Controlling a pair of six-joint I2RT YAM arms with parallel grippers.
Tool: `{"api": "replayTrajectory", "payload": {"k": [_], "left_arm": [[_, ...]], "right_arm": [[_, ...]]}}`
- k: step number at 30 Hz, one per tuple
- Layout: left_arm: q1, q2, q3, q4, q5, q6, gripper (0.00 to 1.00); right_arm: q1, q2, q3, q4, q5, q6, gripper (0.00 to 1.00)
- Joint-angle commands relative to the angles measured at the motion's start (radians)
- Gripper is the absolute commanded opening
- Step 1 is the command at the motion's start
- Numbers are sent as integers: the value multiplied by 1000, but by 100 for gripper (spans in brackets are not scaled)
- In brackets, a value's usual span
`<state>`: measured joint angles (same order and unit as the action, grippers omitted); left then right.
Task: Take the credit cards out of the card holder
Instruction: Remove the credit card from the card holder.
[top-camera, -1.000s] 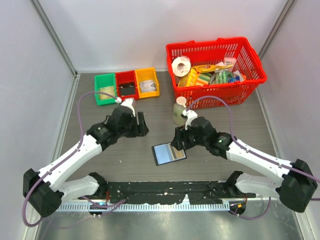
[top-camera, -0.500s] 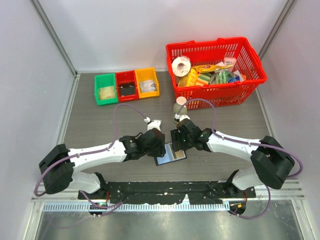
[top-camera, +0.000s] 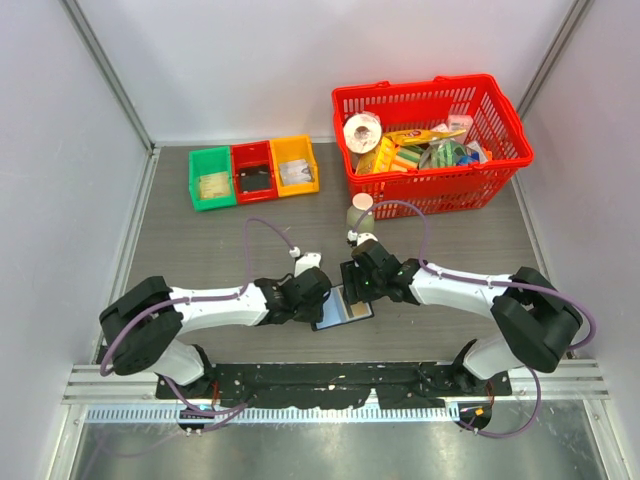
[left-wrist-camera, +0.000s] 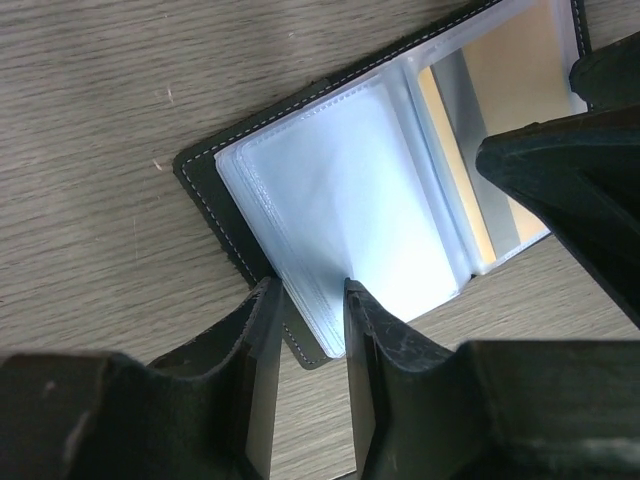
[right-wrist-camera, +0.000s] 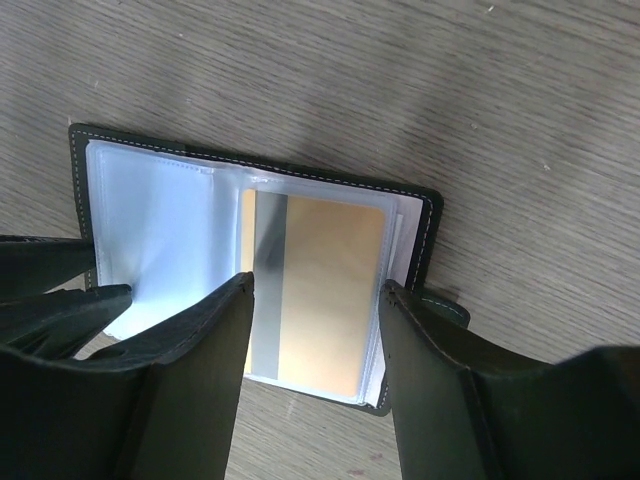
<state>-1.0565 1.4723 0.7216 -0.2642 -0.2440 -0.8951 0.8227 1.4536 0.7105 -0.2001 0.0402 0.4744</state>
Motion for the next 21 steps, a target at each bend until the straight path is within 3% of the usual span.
{"api": "replayTrajectory", "payload": {"k": [1,13,21], "left_arm": [[-2,29,-22,52,-8,-45,32],[-2,33,-44,65,-1,-59,29],[-2,42,-42,80,12,-64,29]], "right_arm": [[3,2,0,38,-2,7,57],[3,8,-9,-1,23,20,57],[4,-50,-25,71,-115,20,38]]}}
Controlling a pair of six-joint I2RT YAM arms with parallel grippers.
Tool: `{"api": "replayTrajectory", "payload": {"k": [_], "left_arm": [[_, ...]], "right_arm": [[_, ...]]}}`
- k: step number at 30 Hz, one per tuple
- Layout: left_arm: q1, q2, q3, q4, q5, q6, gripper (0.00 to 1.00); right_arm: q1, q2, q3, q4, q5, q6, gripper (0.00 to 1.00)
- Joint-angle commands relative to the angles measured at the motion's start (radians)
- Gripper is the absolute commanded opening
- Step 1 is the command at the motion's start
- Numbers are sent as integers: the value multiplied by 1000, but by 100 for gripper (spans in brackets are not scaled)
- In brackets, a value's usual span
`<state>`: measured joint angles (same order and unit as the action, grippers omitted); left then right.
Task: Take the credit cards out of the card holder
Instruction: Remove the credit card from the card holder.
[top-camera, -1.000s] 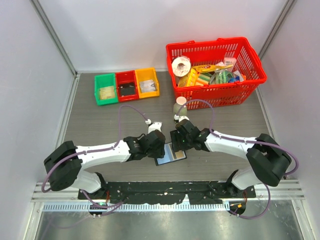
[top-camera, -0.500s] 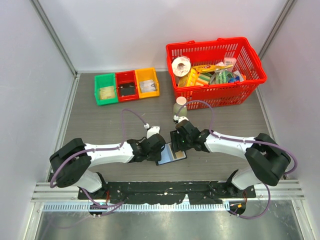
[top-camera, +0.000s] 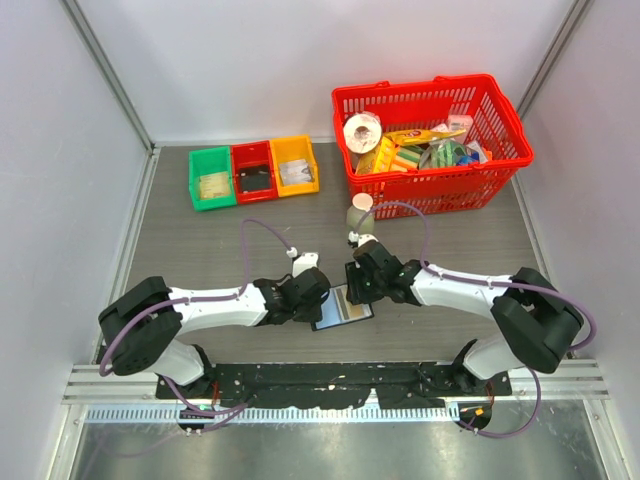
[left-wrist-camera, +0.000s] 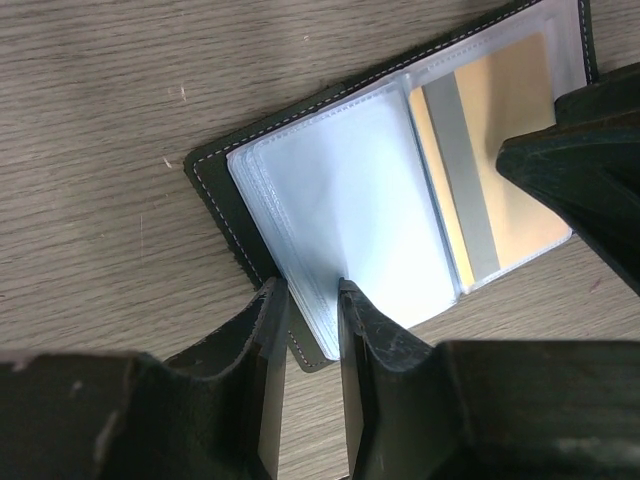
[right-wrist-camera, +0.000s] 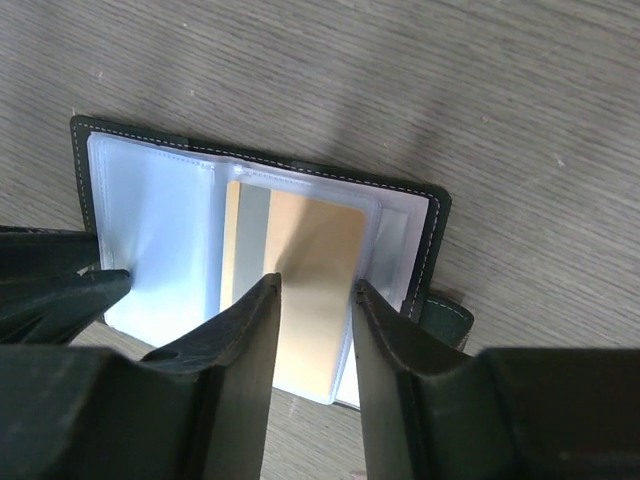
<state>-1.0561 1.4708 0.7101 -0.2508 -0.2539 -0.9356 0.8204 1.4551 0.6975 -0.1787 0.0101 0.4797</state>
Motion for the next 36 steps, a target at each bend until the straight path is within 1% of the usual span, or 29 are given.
{"api": "replayTrajectory", "payload": {"k": [1,6,13,19,22,26,28,32,36], "left_arm": [[-2,45,-31,70,24,-25,29],[-4,52,-29,79,30,-26,28],[-2,45,-37,88,31,-34,28],[-2,16,-60,104,25,-58,28],[-4,-27,-90,116,12,-83,28],[-4,-115,-132,113,-33,-118,30],[-2,-159,-149,96,-59,-135,31],[-4,-256,-188,73,-114,-175,32],[1,-340,-213,71,-139,-190,33]], "right_arm": [[6,-61,-12,56,-99,16,38],[6,-124,-6,71,-145,17,30],[8,-163,5,74,-191,28,30],[16,-148,10,94,-249,28,30],[28,-116,14,120,-298,28,31],[48,-75,31,136,-326,28,38],[51,-62,33,148,-341,28,40],[48,-85,16,157,-308,28,42],[5,-101,-27,172,-303,46,43]]}}
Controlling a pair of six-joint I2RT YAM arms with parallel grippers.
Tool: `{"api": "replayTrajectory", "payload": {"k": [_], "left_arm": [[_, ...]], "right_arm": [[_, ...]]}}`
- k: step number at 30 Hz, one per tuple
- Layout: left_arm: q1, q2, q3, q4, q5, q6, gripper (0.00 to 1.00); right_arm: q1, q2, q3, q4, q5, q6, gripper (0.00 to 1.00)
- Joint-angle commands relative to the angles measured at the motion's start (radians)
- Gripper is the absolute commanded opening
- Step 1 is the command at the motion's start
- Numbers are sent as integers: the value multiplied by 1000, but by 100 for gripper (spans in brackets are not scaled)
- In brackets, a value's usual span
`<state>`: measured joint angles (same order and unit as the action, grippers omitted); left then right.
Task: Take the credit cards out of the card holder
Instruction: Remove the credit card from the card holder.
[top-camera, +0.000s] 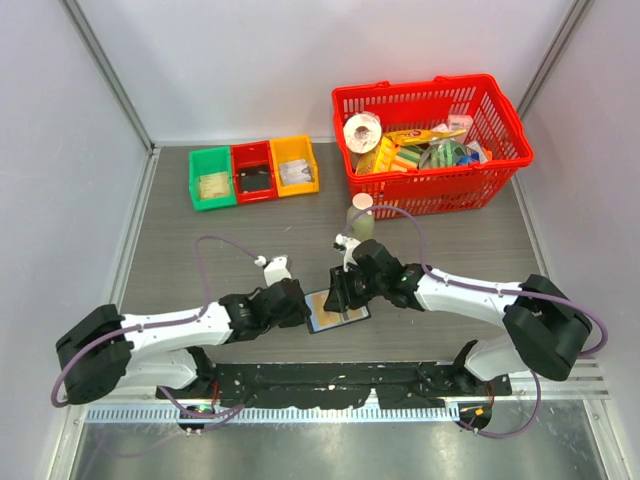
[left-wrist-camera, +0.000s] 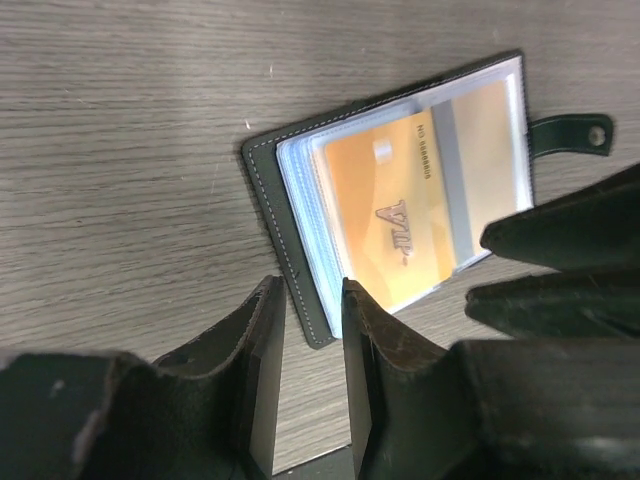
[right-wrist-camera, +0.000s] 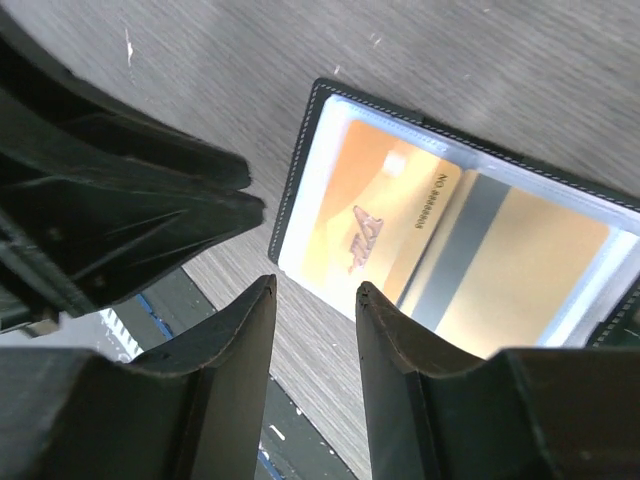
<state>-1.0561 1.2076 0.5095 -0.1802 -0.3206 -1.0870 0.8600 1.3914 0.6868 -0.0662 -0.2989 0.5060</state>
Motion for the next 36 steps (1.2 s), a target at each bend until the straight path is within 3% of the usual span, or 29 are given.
{"api": "replayTrajectory", "payload": {"k": [1,6,11,19,33,36], "left_arm": [[4,-88,-14,4,-68,-37,33],[21,-74,-17,140,34,16,32],[54,42,-8,254,132,27,26],[74,124,-87,289,129,-74,17],[76,138,-112,243,112,-111,8],[77,145,-111,229,109,-114,6]], "right_arm": [[-41,-35,-26,92,-9,28,43],[-84,-15,-108,242,-69,92,42],[-108,32,-168,382,-95,149,42],[-133,86,-242,489,-121,177,41],[-193,109,-357,769,-242,269,21],[-220,104,-385,810,-270,275,12]]}}
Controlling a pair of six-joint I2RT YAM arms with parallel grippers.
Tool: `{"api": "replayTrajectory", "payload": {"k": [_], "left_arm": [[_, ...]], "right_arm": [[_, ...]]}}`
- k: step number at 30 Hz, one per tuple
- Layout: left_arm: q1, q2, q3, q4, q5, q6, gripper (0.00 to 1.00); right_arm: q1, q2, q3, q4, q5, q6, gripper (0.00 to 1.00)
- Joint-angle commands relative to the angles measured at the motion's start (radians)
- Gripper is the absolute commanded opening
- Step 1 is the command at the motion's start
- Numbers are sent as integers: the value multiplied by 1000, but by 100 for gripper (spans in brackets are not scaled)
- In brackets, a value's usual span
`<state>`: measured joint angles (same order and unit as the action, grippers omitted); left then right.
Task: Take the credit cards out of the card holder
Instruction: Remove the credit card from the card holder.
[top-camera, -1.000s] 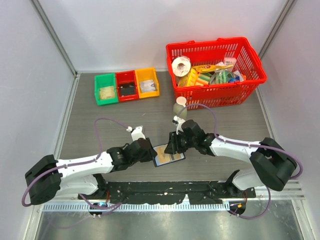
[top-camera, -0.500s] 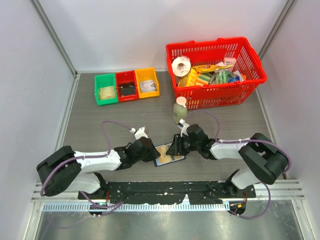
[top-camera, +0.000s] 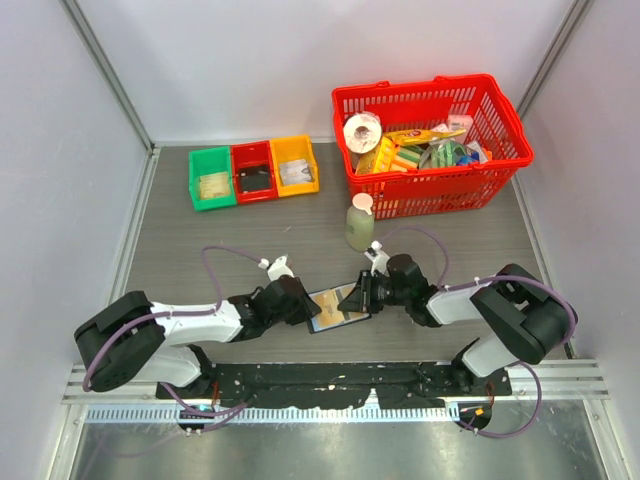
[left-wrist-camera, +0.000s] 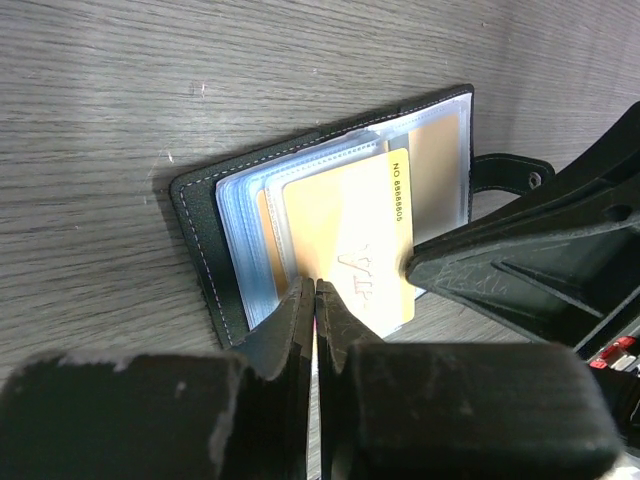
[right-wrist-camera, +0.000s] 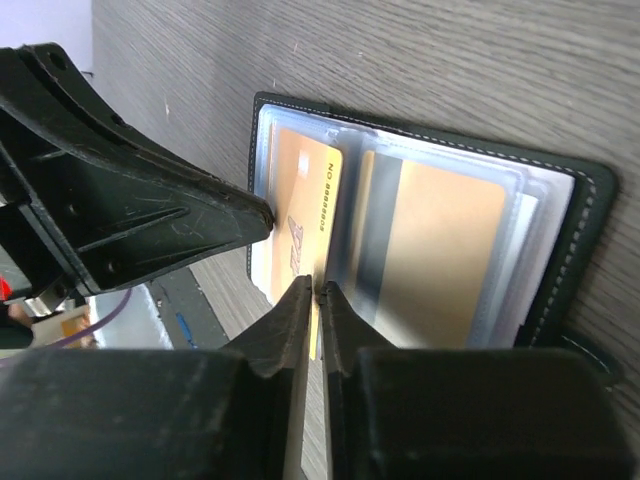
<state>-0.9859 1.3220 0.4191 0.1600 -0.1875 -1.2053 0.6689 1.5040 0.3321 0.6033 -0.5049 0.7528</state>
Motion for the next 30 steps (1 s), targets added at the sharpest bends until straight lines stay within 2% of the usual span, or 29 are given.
{"api": "replayTrajectory", "payload": {"k": [1,3,10,17,21,25,27,30], "left_arm": [[6,34,-19,-114,-23,4,6],[6,42,-14,-120,-23,4,4],[6,43,-6,-129,-20,7,2],[7,42,-5,-129,-18,9,2],[7,43,-5,-129,-17,10,2],[7,48,-3,-128,-12,12,2],[6,51,-3,-126,-10,12,2],[7,52,-5,-126,-10,10,0]], "right_arm": [[-32,-11,-30,142,-69,28,7],[-38,-14,-36,141,-76,23,1],[-58,-10,-47,128,-84,10,1],[-57,35,-18,118,-70,-3,25],[-49,61,-1,110,-75,-12,30],[-35,97,5,160,-93,5,29],[-34,113,-4,208,-99,29,24],[-35,131,-16,246,-101,49,10]]}}
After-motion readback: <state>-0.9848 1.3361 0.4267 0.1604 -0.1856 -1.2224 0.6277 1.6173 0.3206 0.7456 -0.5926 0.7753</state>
